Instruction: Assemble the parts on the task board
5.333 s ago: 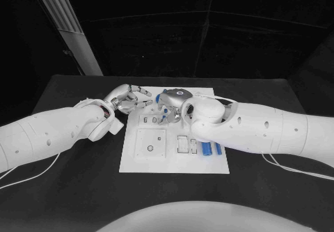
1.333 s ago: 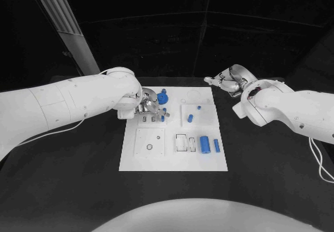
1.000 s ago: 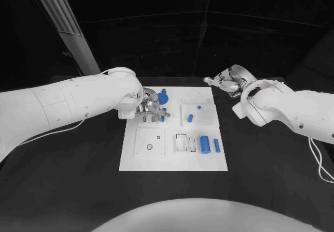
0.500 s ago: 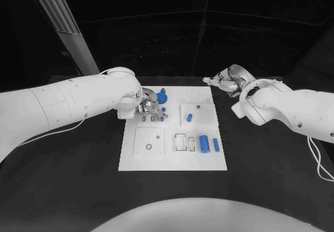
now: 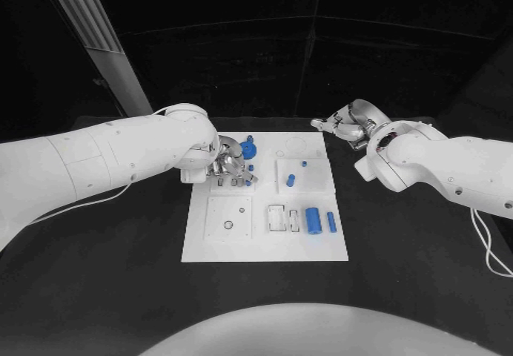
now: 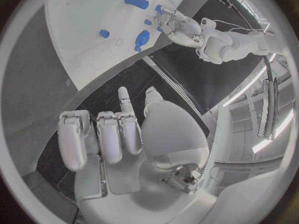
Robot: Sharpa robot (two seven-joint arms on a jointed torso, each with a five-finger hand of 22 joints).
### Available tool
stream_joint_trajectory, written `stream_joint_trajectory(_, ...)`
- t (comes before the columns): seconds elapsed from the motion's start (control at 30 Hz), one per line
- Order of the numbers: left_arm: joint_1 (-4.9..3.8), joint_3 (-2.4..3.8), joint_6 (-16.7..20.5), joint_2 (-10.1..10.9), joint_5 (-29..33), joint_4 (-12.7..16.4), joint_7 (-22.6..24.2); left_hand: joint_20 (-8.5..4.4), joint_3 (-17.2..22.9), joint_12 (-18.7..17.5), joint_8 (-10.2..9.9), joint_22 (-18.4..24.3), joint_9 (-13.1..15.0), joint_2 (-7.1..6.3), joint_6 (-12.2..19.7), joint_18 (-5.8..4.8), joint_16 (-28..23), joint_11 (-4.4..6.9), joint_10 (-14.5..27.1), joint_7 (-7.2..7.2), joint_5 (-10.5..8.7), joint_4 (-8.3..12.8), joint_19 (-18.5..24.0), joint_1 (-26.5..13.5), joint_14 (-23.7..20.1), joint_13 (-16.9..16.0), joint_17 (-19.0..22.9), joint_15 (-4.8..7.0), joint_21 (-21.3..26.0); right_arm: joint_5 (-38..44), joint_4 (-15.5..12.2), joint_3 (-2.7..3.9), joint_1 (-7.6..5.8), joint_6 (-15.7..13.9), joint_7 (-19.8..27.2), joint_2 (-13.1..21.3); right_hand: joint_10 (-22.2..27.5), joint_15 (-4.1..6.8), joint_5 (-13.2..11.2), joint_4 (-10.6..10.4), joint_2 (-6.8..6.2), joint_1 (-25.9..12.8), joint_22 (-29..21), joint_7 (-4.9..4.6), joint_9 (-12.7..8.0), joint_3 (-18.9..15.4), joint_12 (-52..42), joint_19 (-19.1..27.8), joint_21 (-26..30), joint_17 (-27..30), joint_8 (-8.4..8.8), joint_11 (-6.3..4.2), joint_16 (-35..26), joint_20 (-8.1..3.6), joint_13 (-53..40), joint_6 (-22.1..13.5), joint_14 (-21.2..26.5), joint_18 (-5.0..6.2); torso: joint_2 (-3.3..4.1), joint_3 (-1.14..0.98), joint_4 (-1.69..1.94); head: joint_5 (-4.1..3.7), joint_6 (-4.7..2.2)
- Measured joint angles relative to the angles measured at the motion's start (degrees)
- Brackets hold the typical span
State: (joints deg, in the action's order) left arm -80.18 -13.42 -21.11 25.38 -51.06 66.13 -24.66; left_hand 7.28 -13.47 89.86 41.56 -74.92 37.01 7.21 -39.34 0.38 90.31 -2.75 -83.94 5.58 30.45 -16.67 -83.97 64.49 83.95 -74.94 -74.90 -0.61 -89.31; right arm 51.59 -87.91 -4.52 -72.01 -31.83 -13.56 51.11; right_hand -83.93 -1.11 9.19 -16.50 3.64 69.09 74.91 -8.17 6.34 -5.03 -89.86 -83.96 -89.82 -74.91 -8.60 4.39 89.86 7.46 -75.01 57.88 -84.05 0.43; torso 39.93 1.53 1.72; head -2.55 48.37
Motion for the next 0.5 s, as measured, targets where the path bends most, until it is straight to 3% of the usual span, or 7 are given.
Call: stream_joint_trajectory(0.5,0.08,-0.01,0.08,-0.28,-0.01,-0.36,0.59,0.00,0.16,0.00,0.00,0.00,0.93,-0.06,-0.71,0.00,0.00,0.21,-0.21,-0.26,0.21,-0.16,0.00,0.49,0.20,0.00,0.00,0.20,0.00,0.15,0.13,-0.01,0.01,0.46,-0.69,-0.08,0.00,0.00,0.00,0.05,-0.25,0.99,0.00,-0.21,0.08,-0.43,0.00,0.00,0.00,0.00,-0.22,0.00,0.00,0.00,0.00,-0.21,0.00,0.00,0.00,-0.01,0.03,-0.16,0.12)
